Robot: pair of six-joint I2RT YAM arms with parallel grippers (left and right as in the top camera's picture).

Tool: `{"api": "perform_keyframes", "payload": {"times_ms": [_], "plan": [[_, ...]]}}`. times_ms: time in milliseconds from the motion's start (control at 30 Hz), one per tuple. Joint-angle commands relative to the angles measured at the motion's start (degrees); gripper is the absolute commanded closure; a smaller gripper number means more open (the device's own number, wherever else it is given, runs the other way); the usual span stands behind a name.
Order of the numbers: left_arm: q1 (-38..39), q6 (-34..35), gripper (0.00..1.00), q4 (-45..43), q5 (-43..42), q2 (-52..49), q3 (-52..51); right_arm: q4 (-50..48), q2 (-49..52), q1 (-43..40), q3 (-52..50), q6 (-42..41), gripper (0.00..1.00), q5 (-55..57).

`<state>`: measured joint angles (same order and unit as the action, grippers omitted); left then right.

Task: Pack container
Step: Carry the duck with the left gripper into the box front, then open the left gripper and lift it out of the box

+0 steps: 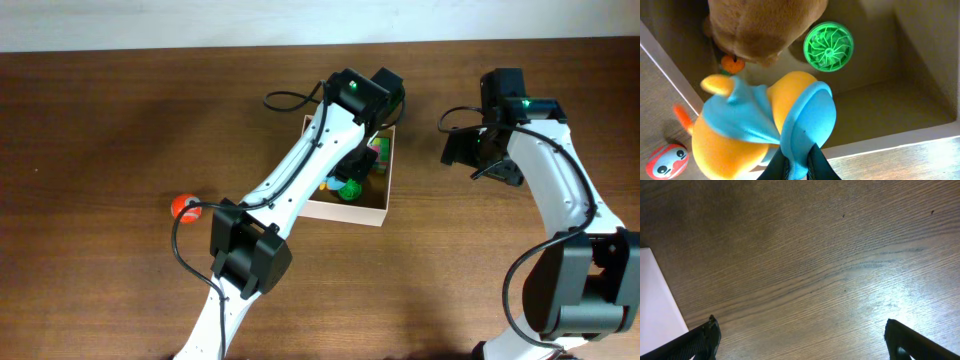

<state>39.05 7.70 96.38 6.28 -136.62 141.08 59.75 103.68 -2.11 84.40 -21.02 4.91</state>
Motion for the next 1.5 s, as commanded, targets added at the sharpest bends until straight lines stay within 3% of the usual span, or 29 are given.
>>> {"api": "perform_keyframes", "payload": {"times_ms": [0,133,267,300,633,767,1033,1267,1467], "plan": [[-0.26,-0.96,0.91,-0.39,0.44,0.42,-1.18,-0.02,-0.02,-0.22,-0.28,-0.5,0.01,0.07],[-0.26,-0.96,0.71,-0.79,0.44,0.42,-1.18,-0.02,-0.02,-0.22,-0.28,-0.5,0.01,0.07],[-0.26,-0.96,0.44,-0.98,0.44,0.42,-1.18,-0.02,-0.02,-0.22,-0.28,-0.5,0.01,0.07],[-0.26,-0.96,0.43,-1.11,0.44,0.42,-1.18,-0.02,-0.02,-0.22,-0.28,-0.5,0.01,0.09],[-0.72,-0.96,0.41,-3.58,1.57,0.46,-0.76,-0.02,-0.02,-0.22,-0.28,-0.5,0.01,0.07],[-3.52,-0.92,0.42,-1.62,2.58,0.85,4.04,-0.02,-0.02,-0.22,-0.28,-0.5,0.01,0.07],[-14.97,-0.66,0.41,0.31,2.4,9.01,15.12,-0.02,-0.02,-0.22,-0.28,-0.5,0.01,0.07],[-28.76,-1.57,0.39,0.33,2.78,18.4,14.36,-0.02,-0.02,-0.22,-0.28,-0.5,0.01,0.09],[-35.15,-1.51,0.39,0.33,2.78,28.35,4.79,-0.04,0.0,-0.22,-0.28,-0.5,0.01,0.07]]}}
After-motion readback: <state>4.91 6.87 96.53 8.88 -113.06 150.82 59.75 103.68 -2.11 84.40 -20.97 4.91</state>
